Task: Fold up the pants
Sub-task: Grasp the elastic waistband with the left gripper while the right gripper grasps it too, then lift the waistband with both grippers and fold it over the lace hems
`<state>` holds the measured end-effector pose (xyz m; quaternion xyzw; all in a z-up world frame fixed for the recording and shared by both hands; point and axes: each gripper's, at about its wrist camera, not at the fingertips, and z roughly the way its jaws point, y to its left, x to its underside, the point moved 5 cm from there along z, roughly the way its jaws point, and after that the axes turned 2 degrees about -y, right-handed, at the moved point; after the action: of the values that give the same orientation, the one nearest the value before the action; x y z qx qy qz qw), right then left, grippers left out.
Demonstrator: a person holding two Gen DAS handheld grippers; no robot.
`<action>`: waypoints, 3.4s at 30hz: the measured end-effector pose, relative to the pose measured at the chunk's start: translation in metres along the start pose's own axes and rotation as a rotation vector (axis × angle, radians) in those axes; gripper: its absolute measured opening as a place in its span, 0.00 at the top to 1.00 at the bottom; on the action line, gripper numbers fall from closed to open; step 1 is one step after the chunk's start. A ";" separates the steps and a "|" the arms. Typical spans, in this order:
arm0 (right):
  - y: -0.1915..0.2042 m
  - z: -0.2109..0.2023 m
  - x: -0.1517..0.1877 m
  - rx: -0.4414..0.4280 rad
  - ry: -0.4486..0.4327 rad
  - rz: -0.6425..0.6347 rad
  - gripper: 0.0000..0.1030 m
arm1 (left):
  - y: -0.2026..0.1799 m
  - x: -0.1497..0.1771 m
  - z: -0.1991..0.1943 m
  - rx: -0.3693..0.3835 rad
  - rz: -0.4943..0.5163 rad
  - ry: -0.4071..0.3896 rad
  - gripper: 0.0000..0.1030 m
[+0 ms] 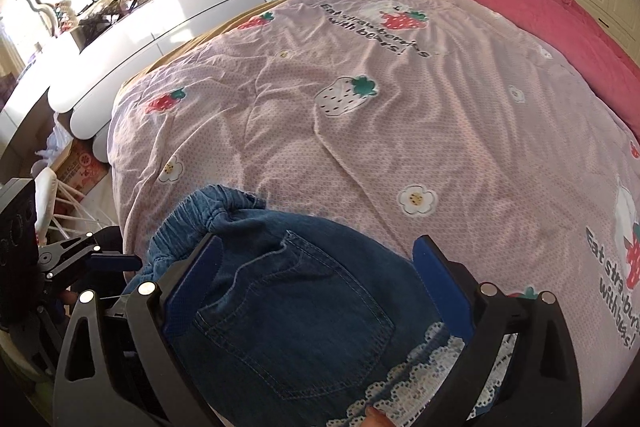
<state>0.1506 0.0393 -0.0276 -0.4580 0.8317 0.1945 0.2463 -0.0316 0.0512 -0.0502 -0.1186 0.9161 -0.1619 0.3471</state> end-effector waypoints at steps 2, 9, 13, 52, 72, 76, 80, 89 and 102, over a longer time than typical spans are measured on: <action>0.007 0.006 -0.003 -0.026 0.016 -0.026 0.07 | -0.001 0.000 0.002 0.000 0.005 0.006 0.09; 0.025 0.039 -0.013 -0.110 0.105 -0.076 0.07 | -0.003 0.002 0.010 -0.002 0.008 0.024 0.09; 0.027 0.062 -0.012 -0.158 0.174 -0.056 0.11 | -0.004 0.003 0.013 0.002 0.012 0.031 0.09; -0.016 -0.032 0.004 -0.336 -0.047 0.100 0.65 | -0.061 -0.035 0.032 0.118 0.094 -0.053 0.77; -0.106 -0.086 0.081 -0.332 -0.208 0.272 0.65 | -0.158 -0.039 0.087 0.128 0.312 0.028 0.77; -0.121 -0.093 0.094 -0.333 -0.235 0.305 0.65 | -0.169 -0.036 0.099 0.133 0.338 0.053 0.77; -0.138 -0.106 0.106 -0.314 -0.273 0.337 0.65 | -0.174 -0.038 0.114 0.137 0.366 0.072 0.77; -0.158 -0.134 0.129 -0.232 -0.325 0.388 0.63 | -0.205 -0.025 0.131 0.139 0.501 0.069 0.62; -0.123 -0.147 0.113 -0.104 -0.249 0.262 0.50 | -0.194 -0.020 0.080 0.271 0.502 0.024 0.22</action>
<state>0.1698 -0.1786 0.0117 -0.3302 0.8362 0.3229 0.2957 0.0572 -0.1374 -0.0214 0.1614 0.8908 -0.1934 0.3781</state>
